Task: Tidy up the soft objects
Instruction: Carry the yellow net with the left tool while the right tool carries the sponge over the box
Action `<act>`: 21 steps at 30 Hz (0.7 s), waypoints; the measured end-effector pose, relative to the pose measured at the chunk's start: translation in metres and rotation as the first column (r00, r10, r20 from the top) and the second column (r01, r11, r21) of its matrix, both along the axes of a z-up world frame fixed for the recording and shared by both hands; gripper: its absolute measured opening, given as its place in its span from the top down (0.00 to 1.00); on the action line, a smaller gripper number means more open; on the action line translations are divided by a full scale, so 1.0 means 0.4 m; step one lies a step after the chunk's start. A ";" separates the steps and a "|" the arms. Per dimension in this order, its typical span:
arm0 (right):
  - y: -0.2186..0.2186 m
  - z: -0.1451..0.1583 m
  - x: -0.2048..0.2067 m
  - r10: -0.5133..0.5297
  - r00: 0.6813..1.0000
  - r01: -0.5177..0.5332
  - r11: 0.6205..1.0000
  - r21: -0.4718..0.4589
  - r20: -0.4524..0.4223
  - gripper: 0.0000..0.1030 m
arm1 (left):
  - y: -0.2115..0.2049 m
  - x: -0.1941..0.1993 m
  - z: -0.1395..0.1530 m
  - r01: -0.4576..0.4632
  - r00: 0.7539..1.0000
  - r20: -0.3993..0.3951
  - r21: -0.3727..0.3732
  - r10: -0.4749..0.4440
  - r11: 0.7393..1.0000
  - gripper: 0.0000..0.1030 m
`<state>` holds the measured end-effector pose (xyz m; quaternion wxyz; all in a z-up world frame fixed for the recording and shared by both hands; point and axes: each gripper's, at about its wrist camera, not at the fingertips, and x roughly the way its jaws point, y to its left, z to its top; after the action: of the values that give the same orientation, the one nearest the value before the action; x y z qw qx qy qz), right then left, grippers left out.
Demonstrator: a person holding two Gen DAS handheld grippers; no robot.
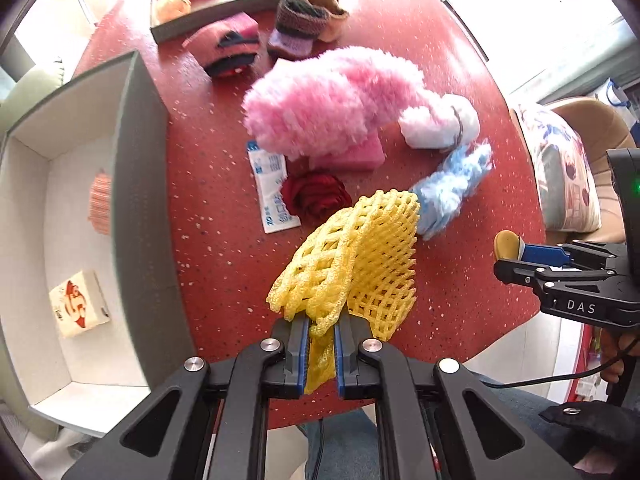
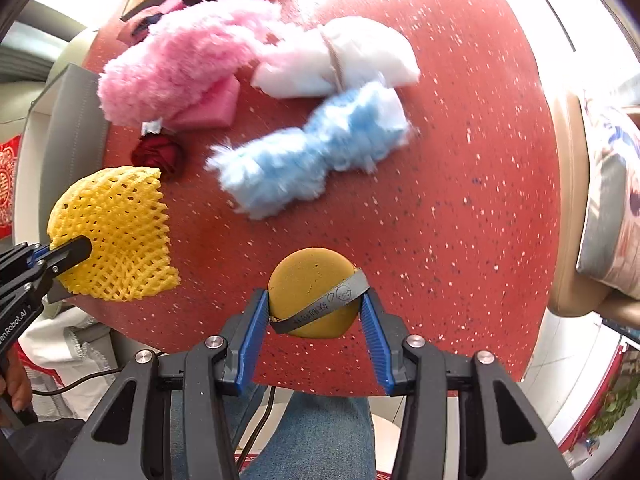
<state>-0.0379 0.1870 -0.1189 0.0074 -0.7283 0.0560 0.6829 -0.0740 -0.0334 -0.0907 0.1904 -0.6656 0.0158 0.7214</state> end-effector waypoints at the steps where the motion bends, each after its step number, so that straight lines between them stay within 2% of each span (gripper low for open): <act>1: -0.004 0.006 -0.004 0.006 1.000 -0.006 1.000 0.000 -0.005 0.52 | 0.000 0.003 0.005 -0.011 1.000 -0.009 0.003 0.011 1.000 0.90; 6: -0.031 0.062 -0.038 0.052 0.998 -0.052 0.999 0.004 -0.044 0.52 | -0.045 0.002 0.057 -0.078 0.995 -0.064 0.020 0.080 0.997 0.90; 11: -0.079 0.100 -0.069 0.110 0.990 -0.109 0.994 0.016 -0.085 0.51 | -0.100 0.000 0.102 -0.163 0.978 -0.123 0.035 0.166 0.986 0.90; 16: -0.160 0.142 -0.097 0.168 0.978 -0.166 0.986 0.025 -0.123 0.51 | -0.172 0.000 0.155 -0.249 0.949 -0.186 0.055 0.255 0.967 0.90; 21: -0.242 0.175 -0.135 0.230 0.961 -0.228 0.973 0.029 -0.156 0.51 | -0.256 0.011 0.195 -0.341 0.909 -0.229 0.071 0.348 0.937 0.90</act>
<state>-0.0917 0.0904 -0.0490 -0.0722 -0.6734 -0.0318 0.7350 -0.0694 -0.1358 -0.0127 0.0665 -0.5639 -0.0897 0.8183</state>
